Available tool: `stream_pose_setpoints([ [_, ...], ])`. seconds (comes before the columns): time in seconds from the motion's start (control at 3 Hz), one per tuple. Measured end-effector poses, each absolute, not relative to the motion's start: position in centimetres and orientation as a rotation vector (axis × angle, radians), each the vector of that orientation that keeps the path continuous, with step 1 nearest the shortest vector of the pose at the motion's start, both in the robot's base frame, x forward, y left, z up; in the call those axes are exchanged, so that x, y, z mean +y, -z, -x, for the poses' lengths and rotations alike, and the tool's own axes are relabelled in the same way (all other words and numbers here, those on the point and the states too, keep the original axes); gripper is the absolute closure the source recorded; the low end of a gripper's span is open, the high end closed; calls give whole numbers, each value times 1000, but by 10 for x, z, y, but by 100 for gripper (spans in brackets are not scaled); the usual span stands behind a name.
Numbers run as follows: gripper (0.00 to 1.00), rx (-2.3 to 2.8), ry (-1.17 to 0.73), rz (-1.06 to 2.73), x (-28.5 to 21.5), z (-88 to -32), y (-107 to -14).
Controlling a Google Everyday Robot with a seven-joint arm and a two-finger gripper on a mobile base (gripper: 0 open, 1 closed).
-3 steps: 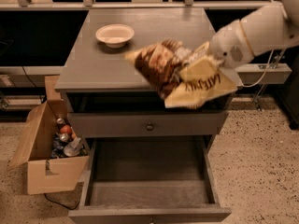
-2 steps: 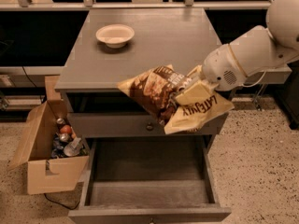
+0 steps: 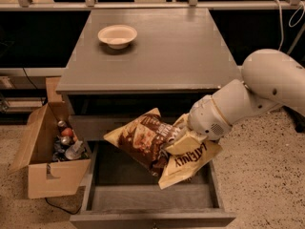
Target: Place brown chip bag into middle drawer
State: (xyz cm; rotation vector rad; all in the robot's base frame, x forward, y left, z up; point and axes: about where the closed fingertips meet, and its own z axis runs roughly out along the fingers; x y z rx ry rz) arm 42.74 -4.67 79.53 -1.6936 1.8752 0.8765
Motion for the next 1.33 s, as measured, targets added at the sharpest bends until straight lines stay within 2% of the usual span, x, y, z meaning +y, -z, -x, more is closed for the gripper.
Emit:
stream_pose_setpoints([
  [0.33,100,1876,-877,1693,-47,-427,-795],
  [0.67,100,1980,-909,1655,-47,-425,-717],
  [1.33,100,2157,-827,1503,-54,-442,-601],
])
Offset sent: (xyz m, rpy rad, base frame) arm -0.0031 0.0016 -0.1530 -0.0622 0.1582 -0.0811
